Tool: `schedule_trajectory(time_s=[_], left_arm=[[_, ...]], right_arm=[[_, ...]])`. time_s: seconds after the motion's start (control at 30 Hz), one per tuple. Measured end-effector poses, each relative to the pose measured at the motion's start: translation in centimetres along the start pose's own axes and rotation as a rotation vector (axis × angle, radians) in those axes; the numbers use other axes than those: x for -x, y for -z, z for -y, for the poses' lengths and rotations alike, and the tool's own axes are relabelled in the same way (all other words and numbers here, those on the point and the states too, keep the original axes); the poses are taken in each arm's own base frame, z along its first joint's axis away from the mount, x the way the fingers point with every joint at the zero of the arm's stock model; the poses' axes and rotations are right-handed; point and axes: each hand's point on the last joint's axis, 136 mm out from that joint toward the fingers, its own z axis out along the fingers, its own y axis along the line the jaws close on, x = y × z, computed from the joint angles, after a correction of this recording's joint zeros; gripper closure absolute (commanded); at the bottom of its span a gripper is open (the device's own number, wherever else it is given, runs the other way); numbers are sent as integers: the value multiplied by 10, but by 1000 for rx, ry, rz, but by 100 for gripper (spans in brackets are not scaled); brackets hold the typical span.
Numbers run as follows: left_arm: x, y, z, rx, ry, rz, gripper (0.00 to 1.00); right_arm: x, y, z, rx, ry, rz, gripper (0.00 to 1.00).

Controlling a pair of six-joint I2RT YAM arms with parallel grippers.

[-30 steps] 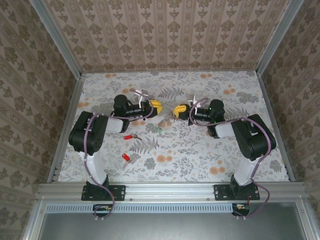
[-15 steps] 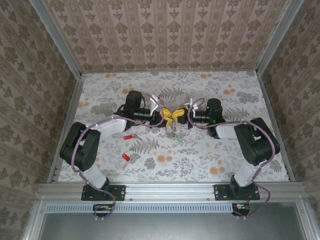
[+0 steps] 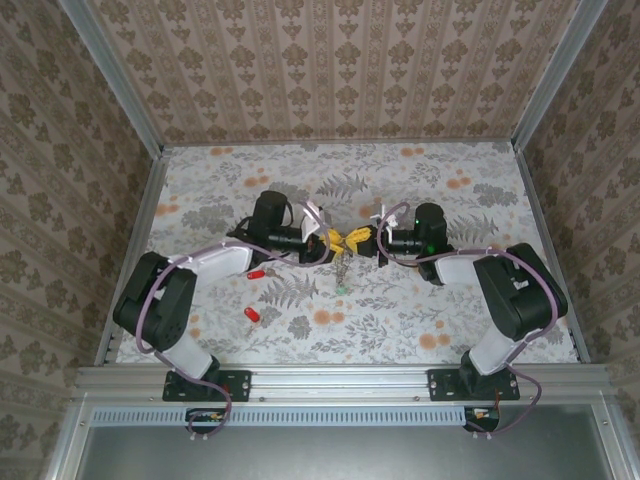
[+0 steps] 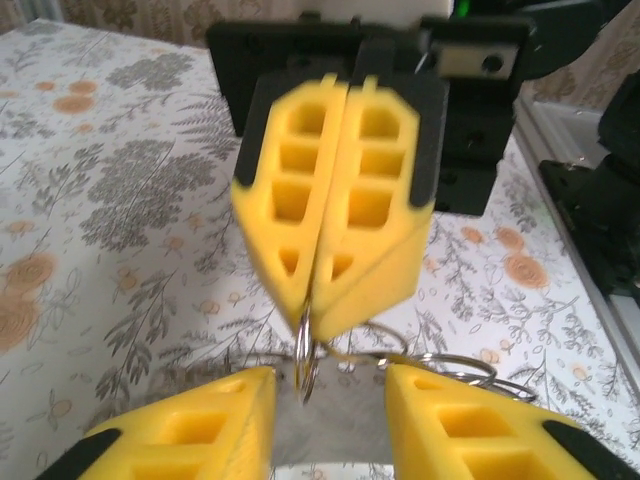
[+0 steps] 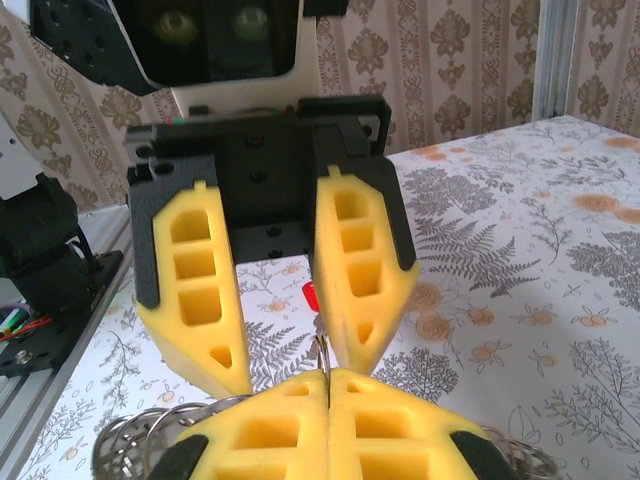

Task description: Put the keys on the keyring

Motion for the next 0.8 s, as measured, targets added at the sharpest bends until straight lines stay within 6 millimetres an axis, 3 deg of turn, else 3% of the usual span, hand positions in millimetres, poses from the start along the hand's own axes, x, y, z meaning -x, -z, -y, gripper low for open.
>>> schedule_trajectory(time_s=[0.2, 0.8], left_arm=[[-14, 3, -3, 42, 16, -16, 70], [8, 8, -12, 59, -11, 72, 75]], right_arm=[[2, 0, -2, 5, 8, 3, 100], [2, 0, -3, 11, 8, 2, 100]])
